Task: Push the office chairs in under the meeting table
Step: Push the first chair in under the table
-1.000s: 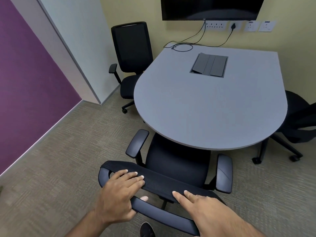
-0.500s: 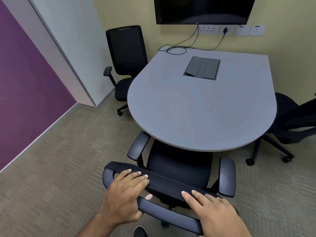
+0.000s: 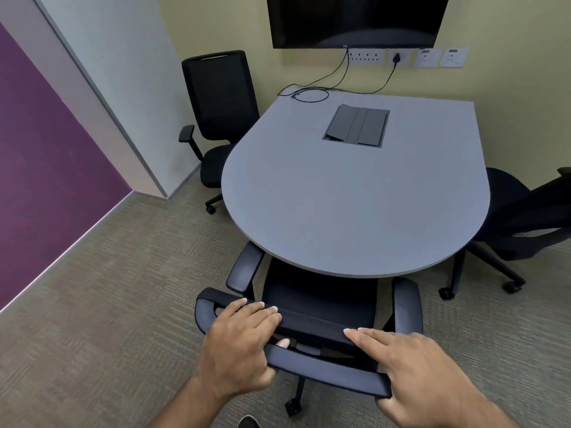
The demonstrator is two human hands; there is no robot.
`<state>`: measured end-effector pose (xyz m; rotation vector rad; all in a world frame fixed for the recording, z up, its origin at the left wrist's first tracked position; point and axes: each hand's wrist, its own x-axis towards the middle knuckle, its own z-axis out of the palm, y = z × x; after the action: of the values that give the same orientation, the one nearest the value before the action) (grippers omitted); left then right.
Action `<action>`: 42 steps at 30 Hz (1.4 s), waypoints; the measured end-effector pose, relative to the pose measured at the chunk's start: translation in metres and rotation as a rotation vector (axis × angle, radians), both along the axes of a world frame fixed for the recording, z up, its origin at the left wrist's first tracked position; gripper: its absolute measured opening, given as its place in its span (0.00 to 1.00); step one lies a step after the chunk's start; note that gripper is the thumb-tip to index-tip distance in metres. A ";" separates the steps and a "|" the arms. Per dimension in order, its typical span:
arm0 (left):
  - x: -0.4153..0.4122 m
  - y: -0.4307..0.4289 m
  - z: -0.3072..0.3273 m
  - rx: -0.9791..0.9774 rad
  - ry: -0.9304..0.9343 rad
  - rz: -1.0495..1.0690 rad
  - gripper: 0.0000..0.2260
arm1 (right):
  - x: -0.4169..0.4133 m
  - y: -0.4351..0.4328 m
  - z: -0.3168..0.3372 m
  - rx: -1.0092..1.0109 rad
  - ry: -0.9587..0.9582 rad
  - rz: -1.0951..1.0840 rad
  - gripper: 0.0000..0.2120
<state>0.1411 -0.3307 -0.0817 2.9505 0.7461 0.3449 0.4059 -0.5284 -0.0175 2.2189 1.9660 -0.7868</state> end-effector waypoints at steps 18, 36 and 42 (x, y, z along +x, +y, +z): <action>-0.045 -0.004 -0.009 0.001 0.027 -0.009 0.20 | -0.045 -0.007 -0.038 0.186 0.020 0.020 0.49; -0.066 0.039 0.003 0.000 0.225 -0.198 0.48 | -0.145 0.029 -0.026 0.325 -0.168 -0.133 0.48; -0.074 0.059 0.005 -0.021 0.193 -0.308 0.57 | -0.163 0.040 -0.020 0.311 -0.182 -0.222 0.45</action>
<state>0.0672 -0.2719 -0.0772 3.0417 0.2961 0.0302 0.2425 -0.4885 -0.0370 2.6086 1.8861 -0.2933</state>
